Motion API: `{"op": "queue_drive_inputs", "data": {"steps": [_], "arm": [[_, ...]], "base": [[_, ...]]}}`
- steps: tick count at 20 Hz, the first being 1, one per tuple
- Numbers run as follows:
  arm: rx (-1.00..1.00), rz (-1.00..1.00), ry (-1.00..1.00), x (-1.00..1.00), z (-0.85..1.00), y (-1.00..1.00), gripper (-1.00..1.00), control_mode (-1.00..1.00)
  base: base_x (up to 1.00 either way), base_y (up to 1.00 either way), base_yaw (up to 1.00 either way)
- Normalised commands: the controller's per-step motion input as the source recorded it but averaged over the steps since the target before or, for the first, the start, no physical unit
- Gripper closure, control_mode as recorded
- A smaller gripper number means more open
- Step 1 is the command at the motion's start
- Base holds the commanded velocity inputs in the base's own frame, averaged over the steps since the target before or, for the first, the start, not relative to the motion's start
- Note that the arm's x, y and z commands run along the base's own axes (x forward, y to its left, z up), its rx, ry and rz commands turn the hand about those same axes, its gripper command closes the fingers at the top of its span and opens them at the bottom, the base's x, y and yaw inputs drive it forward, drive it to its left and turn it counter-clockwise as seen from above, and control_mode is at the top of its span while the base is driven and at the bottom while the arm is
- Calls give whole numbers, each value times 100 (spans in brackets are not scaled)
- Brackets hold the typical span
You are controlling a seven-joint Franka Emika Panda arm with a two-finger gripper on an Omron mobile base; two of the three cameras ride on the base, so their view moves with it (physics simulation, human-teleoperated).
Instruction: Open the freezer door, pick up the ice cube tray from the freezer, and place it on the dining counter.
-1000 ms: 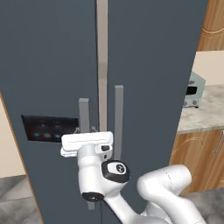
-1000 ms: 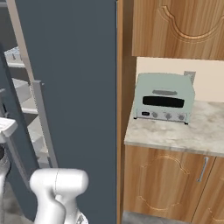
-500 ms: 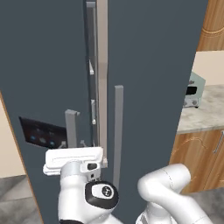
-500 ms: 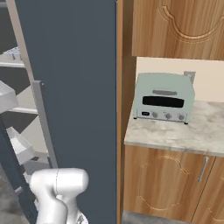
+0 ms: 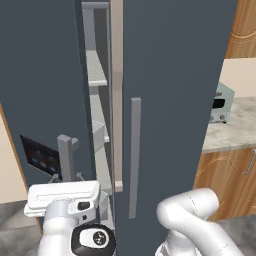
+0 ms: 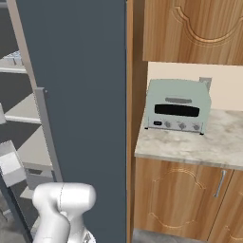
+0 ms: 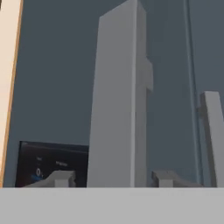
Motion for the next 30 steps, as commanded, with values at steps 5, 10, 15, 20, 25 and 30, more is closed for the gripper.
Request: {"op": "queue_drive_inputs", "data": {"steps": [5, 10, 15, 20, 25, 30], "arm": [[-1, 0, 5, -31, 0, 65, 100, -100], [-2, 0, 1, -15, 0, 48, 100, -100], [0, 0, 0, -2, 0, 24, 100, -100], [0, 0, 0, 0, 0, 0, -100, -100], [0, 1, 0, -21, 0, 0, -100, -100], [0, 6, 0, -39, 1, 0, -100, -100]], "base": [[0, 0, 0], [0, 0, 0], [0, 0, 0], [0, 0, 0], [0, 0, 0], [0, 0, 0]]}}
